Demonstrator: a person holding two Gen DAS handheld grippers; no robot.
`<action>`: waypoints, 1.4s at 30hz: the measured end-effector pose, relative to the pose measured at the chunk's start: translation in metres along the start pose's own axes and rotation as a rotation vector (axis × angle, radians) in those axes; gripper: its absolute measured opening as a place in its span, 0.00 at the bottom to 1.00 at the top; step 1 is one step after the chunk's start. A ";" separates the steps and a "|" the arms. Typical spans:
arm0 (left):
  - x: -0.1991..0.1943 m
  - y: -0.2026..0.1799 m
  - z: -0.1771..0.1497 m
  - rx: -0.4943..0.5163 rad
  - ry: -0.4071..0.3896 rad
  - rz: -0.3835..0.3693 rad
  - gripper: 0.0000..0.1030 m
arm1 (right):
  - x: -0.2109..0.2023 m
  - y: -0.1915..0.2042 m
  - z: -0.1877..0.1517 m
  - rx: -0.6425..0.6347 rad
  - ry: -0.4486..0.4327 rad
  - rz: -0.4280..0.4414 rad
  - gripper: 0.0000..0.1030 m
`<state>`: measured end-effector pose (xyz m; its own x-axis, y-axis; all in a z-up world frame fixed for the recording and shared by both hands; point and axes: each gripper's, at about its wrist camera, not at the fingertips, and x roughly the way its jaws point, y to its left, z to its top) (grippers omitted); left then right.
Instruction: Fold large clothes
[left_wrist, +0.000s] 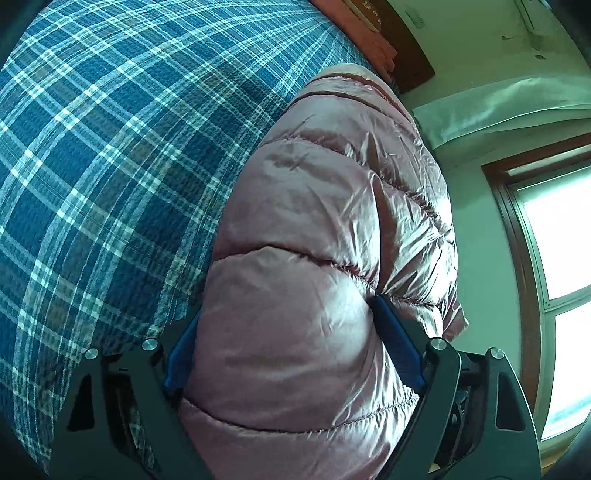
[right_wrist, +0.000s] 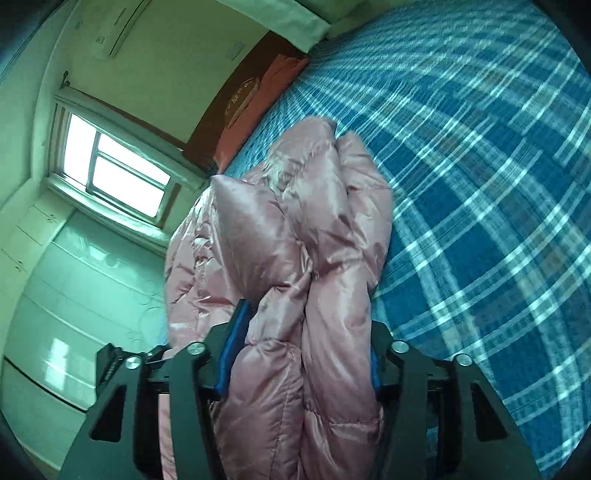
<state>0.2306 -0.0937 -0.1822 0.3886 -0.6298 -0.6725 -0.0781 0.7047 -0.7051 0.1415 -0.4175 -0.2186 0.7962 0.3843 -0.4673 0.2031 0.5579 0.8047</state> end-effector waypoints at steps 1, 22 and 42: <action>0.000 0.000 -0.001 0.000 0.000 0.000 0.78 | 0.000 0.000 -0.001 -0.005 -0.001 0.000 0.46; -0.059 0.005 0.018 0.104 -0.092 -0.082 0.42 | 0.023 0.065 -0.019 -0.055 -0.030 0.155 0.27; -0.089 0.091 0.132 -0.001 -0.212 0.052 0.42 | 0.183 0.125 -0.026 -0.056 0.145 0.175 0.27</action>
<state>0.3103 0.0701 -0.1571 0.5686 -0.5095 -0.6458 -0.1036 0.7344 -0.6707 0.2979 -0.2587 -0.2128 0.7253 0.5785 -0.3732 0.0337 0.5116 0.8586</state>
